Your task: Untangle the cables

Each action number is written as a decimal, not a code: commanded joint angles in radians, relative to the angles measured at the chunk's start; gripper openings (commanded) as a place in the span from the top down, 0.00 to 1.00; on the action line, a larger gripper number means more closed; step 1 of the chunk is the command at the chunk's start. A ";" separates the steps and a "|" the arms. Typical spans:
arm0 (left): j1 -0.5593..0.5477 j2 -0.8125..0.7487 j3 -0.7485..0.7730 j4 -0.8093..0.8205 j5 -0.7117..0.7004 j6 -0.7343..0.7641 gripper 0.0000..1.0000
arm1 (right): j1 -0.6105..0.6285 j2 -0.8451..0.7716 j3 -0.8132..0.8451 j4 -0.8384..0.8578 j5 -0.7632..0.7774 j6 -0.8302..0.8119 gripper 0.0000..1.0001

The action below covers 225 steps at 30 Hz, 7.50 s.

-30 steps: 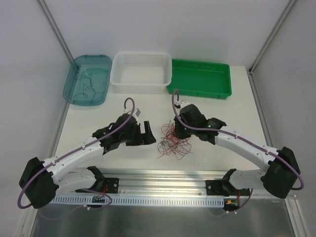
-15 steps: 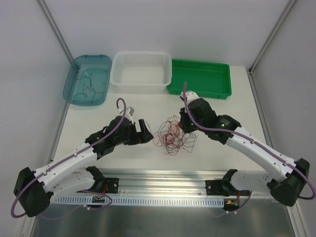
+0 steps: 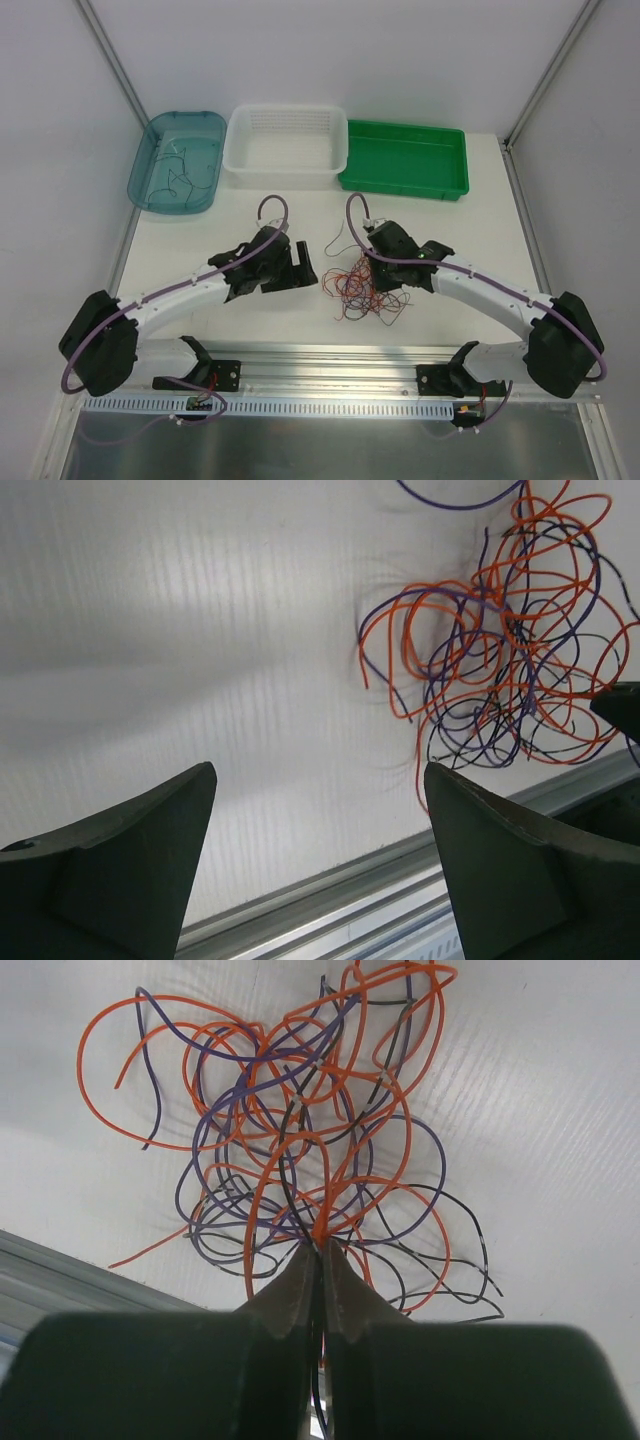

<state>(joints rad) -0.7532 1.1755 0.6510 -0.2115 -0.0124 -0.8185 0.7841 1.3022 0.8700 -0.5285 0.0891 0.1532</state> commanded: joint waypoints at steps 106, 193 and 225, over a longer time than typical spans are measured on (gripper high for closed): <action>0.710 -0.544 0.220 -0.353 0.609 0.251 1.00 | 0.239 0.626 0.485 0.637 -0.095 0.259 0.40; 0.440 0.091 -0.007 -0.029 0.166 0.229 0.88 | -0.387 -0.074 0.027 0.027 0.159 -0.009 0.99; 0.439 0.135 0.029 -0.025 0.218 0.220 0.62 | -0.388 -0.150 1.074 -0.119 0.081 -0.393 0.97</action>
<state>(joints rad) -0.3027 1.3285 0.6411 -0.2485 0.1761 -0.5880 0.3988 1.1118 1.9652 -0.6338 0.2970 -0.2661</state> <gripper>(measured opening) 0.343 0.033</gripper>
